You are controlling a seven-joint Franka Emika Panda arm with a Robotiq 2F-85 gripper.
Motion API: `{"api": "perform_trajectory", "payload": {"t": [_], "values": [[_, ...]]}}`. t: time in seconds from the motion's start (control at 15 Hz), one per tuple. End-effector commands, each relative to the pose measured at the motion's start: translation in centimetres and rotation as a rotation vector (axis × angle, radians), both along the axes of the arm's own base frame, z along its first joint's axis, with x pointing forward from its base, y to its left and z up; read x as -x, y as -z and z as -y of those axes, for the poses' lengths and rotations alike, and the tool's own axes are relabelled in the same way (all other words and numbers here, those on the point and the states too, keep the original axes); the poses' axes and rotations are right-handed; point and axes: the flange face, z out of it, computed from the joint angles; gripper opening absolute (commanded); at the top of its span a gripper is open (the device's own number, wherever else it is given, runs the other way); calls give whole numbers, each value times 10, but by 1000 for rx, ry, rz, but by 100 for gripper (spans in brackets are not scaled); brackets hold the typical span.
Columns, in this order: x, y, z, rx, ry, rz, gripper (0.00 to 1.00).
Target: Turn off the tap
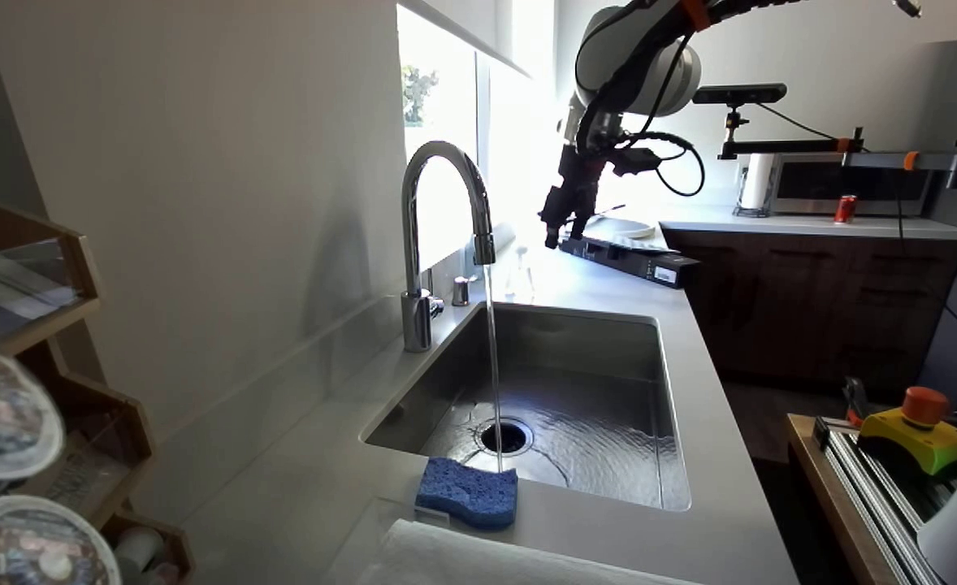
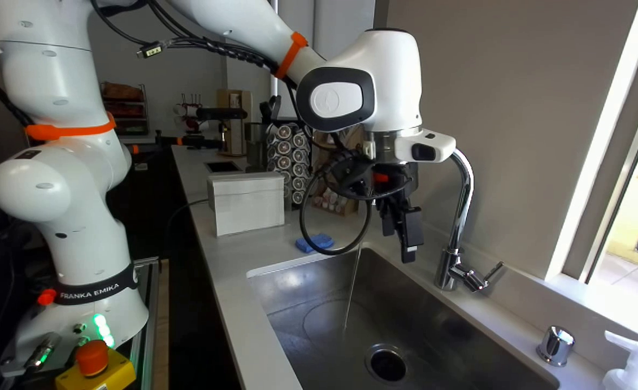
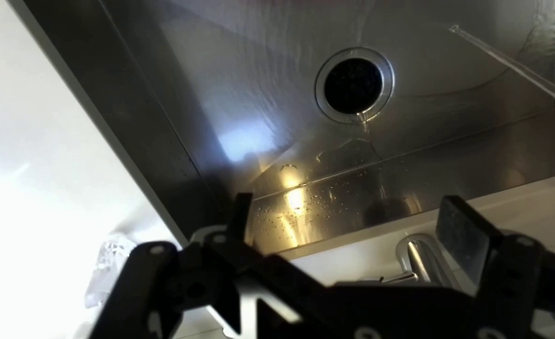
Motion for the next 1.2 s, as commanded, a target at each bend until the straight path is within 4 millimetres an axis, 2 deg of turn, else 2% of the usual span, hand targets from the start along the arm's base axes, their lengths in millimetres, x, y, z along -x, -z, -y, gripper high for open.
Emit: {"api": "perform_trajectory", "payload": {"t": [0.0,0.13,0.53,0.73,1.13], "values": [[0,-1,0,1,0,1,100],[-6,3,-2,24,-30,21,100],[-50,34,49,85,31,119,100],[-72,51,65,72,34,170,100],[-120,66,75,-5,-1,266,100]]}}
